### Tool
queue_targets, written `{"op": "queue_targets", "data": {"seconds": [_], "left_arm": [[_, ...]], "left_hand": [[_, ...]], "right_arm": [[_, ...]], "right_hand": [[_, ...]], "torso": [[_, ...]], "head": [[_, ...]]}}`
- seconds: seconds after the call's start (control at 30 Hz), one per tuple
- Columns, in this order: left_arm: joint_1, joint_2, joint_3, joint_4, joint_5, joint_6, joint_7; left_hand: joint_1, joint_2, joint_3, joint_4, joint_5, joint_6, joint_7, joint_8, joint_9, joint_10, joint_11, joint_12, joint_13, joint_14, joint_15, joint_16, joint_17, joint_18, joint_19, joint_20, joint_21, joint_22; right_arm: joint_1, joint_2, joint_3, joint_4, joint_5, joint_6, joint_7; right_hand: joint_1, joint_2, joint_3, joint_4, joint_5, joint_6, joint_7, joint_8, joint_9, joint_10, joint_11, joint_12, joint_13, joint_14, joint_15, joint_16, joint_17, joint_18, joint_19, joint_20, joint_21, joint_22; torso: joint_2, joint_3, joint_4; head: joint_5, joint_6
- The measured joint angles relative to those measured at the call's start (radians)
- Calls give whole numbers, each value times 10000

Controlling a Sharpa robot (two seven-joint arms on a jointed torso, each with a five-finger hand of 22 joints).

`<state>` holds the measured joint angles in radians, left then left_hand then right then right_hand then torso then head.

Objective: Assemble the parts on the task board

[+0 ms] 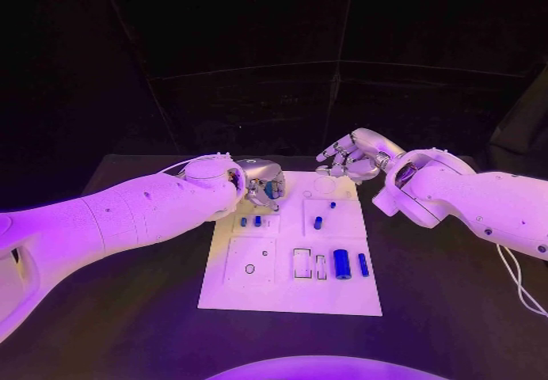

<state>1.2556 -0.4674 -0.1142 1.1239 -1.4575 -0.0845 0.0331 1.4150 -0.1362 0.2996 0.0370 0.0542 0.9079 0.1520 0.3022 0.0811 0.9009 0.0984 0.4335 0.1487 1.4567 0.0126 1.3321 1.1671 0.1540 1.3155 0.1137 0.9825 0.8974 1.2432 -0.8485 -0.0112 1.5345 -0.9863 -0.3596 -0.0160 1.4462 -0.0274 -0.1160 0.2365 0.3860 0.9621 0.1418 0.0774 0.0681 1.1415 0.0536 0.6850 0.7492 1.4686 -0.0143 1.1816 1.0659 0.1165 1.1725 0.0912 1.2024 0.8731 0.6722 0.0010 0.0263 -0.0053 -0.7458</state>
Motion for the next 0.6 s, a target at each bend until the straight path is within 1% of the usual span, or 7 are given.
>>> {"op": "queue_targets", "data": {"seconds": [0.2, 0.27, 0.33, 0.4, 0.5, 0.53, 0.6], "left_arm": [[-22, 131, 0, -81, -245, 295, -80], [-30, 157, 0, -105, -292, 376, -103], [-37, 177, 0, -130, -337, 462, -128], [-43, 191, 1, -150, -370, 526, -150], [-60, 220, 1, -184, -410, 616, -182], [-66, 235, 1, -193, -422, 648, -193], [-77, 263, 2, -211, -440, 689, -204]], "left_hand": [[-89, 7, 28, -28, 0, 112, -38, -69, -41, 165, -61, -43, -134, 36, -36, 79, 47, -4, 152, -46, 350, 409], [-89, 6, 28, -28, 0, 178, -8, -69, -51, 214, -38, -89, -164, 36, -36, 125, 63, -152, 218, -41, 448, 488], [-89, 6, 57, -57, 0, 213, -42, -87, -51, 249, -74, -89, -194, 36, -36, 125, 63, -151, 218, -40, 470, 537], [-89, 6, 57, -57, 0, 214, -40, -110, -60, 287, -35, -90, -214, 36, -36, 125, 63, -151, 219, -41, 514, 579], [-129, 47, 100, -100, 0, 288, -42, -117, -64, 378, -88, -141, -269, 36, -36, 185, 62, -152, 297, -48, 598, 682], [-129, 47, 133, -133, 0, 323, -74, -135, -71, 411, -57, -145, -283, 35, -36, 185, 62, -152, 298, -48, 599, 703], [-114, 63, 183, -183, 0, 378, -59, -167, -78, 479, -94, -190, -325, 36, -36, 185, 56, -151, 313, -63, 662, 754]], "right_arm": [[0, 33, 0, -21, 0, 1, 0], [0, 40, 0, -24, 0, 2, 0], [0, 47, 0, -31, 0, 2, 0], [0, 53, 0, -35, 0, 3, 0], [0, 63, 0, -38, 0, 3, 0], [0, 65, 0, -39, 0, 4, 0], [0, 68, 0, -42, 0, 4, 1]], "right_hand": [[54, 54, 0, 0, 0, 0, 0, 0, 0, 0, 0, 0, 0, 0, 0, 0, 0, 0, 0, 0, 0, 0], [54, 54, 0, 0, 0, 0, 0, 0, 0, 0, 0, 0, -1, 0, 0, 0, 0, 0, 0, 0, 0, 1], [54, 54, 0, 0, 37, 0, 0, 0, 0, 0, 0, 0, -10, 0, 0, 0, 0, 1, 0, 0, 0, 1], [54, 54, 0, 0, 37, 0, 0, 0, 0, 0, 0, 0, -9, 0, 0, 0, 1, 0, 0, 0, 0, 1], [54, 54, 0, 0, 37, 0, 0, 0, 0, 0, 0, 0, -9, 0, 0, 0, 1, 0, 0, 0, 0, 1], [54, 54, 0, 0, 37, 0, 0, 0, 0, 0, 0, 0, -9, 0, 0, 0, 1, 0, 0, 0, 0, 1], [54, 54, 0, 0, 37, 0, 0, 0, 0, 0, 0, 0, -9, 0, 0, 0, 1, 1, 0, 0, 0, 1]], "torso": [[-6, -4, 5], [-10, -4, 6], [-11, -3, 10], [-11, -3, 13], [-12, -3, 16], [-12, -3, 16], [-12, -1, 16]], "head": [[-4, -24], [-10, -31], [-14, -37], [-20, -41], [-27, -42], [-27, -43], [-28, -43]]}}
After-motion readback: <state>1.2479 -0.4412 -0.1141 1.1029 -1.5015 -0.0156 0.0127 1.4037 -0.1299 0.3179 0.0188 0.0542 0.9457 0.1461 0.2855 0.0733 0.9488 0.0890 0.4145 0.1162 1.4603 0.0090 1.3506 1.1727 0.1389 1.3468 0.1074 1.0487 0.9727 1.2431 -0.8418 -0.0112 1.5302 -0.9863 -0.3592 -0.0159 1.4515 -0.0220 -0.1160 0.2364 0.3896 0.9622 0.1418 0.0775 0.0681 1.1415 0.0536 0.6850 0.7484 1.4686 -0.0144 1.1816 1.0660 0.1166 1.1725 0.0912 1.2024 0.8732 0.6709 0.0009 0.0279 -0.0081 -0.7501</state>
